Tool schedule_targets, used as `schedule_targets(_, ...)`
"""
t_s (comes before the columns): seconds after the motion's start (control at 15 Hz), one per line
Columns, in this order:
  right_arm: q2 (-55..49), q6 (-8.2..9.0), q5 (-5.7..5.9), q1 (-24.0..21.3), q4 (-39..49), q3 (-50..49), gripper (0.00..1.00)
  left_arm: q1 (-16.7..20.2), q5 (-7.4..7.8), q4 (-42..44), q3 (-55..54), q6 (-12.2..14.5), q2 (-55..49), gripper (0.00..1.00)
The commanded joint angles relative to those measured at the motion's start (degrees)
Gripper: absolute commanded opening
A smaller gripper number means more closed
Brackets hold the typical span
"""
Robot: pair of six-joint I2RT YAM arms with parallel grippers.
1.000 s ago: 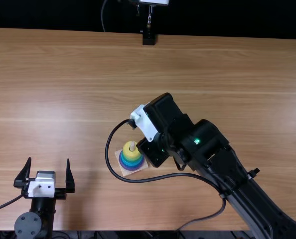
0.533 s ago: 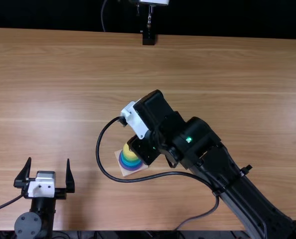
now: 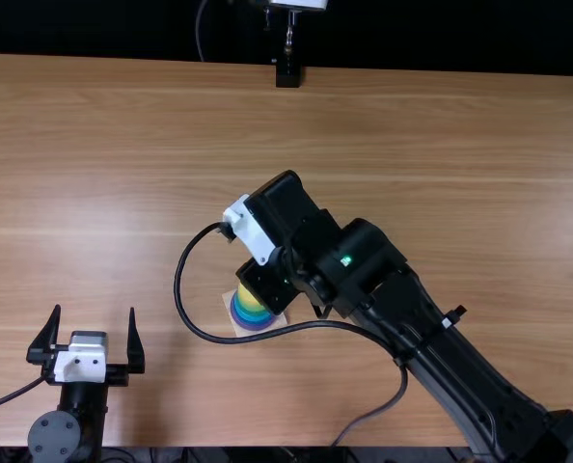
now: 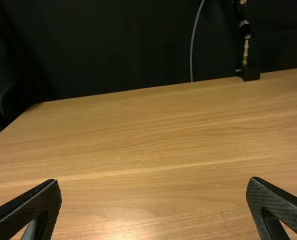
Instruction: Build the Hanoi tower: stack the rings onto the peg from bottom to top in this color order: purple, dark blue, light blue, dark green, light green, yellow, orange.
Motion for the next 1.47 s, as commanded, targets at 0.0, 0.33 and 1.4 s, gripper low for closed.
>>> schedule_targets(0.0,0.92,0.08,-0.18,0.67,0.19,2.62,0.0,-0.08,-0.18,-0.26,-1.26,0.27,-0.62,1.0)
schedule_targets(0.33,1.88,0.18,-0.18,0.76,0.19,2.79,0.0,-0.08,-0.18,-0.26,-1.26,0.27,-0.62,1.0)
schedule_targets(1.4,3.47,-0.03,0.45,0.85,0.3,2.35,1.0,-0.08,-0.18,-0.26,-1.26,0.27,-0.62,1.0)
